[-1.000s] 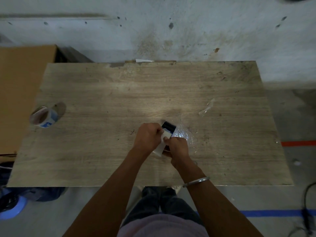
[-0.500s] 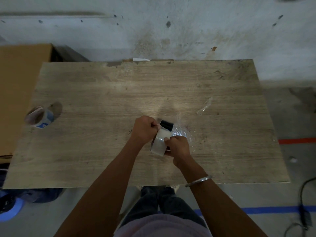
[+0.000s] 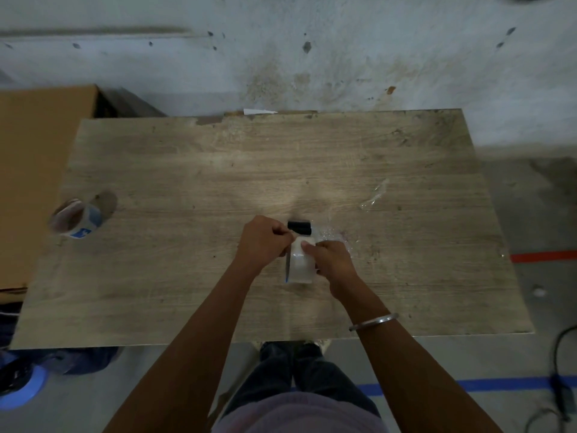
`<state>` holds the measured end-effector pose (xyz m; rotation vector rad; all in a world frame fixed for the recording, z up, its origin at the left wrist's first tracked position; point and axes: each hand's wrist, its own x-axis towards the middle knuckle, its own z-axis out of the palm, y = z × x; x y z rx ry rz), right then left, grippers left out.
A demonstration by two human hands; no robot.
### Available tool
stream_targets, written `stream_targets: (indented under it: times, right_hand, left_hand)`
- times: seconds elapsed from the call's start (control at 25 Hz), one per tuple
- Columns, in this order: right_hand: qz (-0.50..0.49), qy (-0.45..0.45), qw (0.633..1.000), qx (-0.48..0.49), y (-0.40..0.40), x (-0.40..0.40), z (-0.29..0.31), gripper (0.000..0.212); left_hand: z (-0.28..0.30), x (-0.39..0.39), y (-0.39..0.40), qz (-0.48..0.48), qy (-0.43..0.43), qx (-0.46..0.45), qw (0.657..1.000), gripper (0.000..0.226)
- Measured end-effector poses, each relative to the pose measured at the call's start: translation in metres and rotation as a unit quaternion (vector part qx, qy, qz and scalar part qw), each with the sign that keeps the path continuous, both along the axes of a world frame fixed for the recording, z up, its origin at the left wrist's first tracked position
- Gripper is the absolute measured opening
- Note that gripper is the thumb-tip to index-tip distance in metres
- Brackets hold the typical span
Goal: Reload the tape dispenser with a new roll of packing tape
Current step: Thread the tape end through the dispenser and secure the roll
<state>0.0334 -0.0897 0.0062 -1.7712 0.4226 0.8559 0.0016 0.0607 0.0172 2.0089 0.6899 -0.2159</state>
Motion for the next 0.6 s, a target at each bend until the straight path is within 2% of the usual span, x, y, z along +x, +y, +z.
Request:
stream_targets:
  times: [0.12,0.2,0.4,0.6]
  right_hand:
    - [0.051,-0.05,0.997,-0.042,0.001,-0.001,-0.003,0.013]
    - [0.077,-0.071,0.993,-0.056,-0.002,0.0,-0.002,0.017]
    - [0.155,-0.104,0.98,-0.074,-0.012,0.006,0.0,0.016]
    - [0.183,-0.127,0.971,-0.084,-0.01,0.006,0.001,0.016]
  left_hand:
    - [-0.004,-0.003,0.001,-0.022,-0.023,0.064,0.997,0.009]
    - [-0.008,-0.004,0.003,-0.037,-0.032,0.056,0.997,0.008]
    - [-0.023,-0.013,0.008,0.046,0.006,-0.112,0.993,0.004]
    - [-0.025,-0.021,0.01,0.086,0.02,-0.222,0.971,0.005]
